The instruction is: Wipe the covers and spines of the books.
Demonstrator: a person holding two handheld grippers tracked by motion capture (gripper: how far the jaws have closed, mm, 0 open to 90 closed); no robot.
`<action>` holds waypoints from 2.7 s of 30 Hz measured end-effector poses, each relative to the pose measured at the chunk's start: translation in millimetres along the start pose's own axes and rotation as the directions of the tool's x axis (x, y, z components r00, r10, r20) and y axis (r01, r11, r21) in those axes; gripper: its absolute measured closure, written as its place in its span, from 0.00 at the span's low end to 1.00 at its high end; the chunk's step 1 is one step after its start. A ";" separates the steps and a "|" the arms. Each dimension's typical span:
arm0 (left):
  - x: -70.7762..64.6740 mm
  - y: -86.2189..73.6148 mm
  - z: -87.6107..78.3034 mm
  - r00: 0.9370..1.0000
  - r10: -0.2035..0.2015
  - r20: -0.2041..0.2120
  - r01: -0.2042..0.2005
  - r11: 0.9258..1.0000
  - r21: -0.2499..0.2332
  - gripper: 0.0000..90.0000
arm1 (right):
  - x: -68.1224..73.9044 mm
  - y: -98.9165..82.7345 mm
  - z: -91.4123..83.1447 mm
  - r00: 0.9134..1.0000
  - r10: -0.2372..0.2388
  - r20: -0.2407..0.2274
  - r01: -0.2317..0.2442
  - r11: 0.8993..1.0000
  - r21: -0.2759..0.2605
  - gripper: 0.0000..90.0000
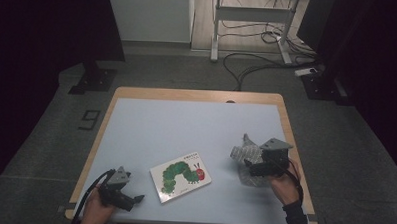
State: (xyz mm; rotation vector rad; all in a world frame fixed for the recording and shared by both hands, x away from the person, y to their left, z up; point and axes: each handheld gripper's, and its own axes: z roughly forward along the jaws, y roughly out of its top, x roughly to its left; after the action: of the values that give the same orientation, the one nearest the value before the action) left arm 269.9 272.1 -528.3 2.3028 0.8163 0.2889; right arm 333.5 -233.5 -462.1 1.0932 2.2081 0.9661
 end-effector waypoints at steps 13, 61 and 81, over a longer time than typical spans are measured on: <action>0.0 0.0 0.0 1.000 0.001 0.000 -0.001 1.000 0.000 0.00 | 32.0 27.8 10.4 0.996 -0.056 -0.074 0.054 0.998 -0.018 0.00; -11.8 18.0 14.6 0.996 0.075 0.050 -0.076 0.997 0.000 0.00 | 116.3 18.3 97.6 0.949 -0.079 -0.304 0.101 0.993 0.057 0.01; -22.4 32.4 28.5 0.986 0.129 0.109 -0.130 0.991 0.002 0.00 | 135.8 22.5 108.6 0.903 -0.021 -0.429 0.060 0.995 0.078 0.02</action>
State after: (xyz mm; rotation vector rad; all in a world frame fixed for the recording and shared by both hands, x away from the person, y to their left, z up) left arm 279.5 224.4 -528.1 2.3623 0.6158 0.2145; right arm 342.1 -71.4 -528.6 0.9338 2.6357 1.1919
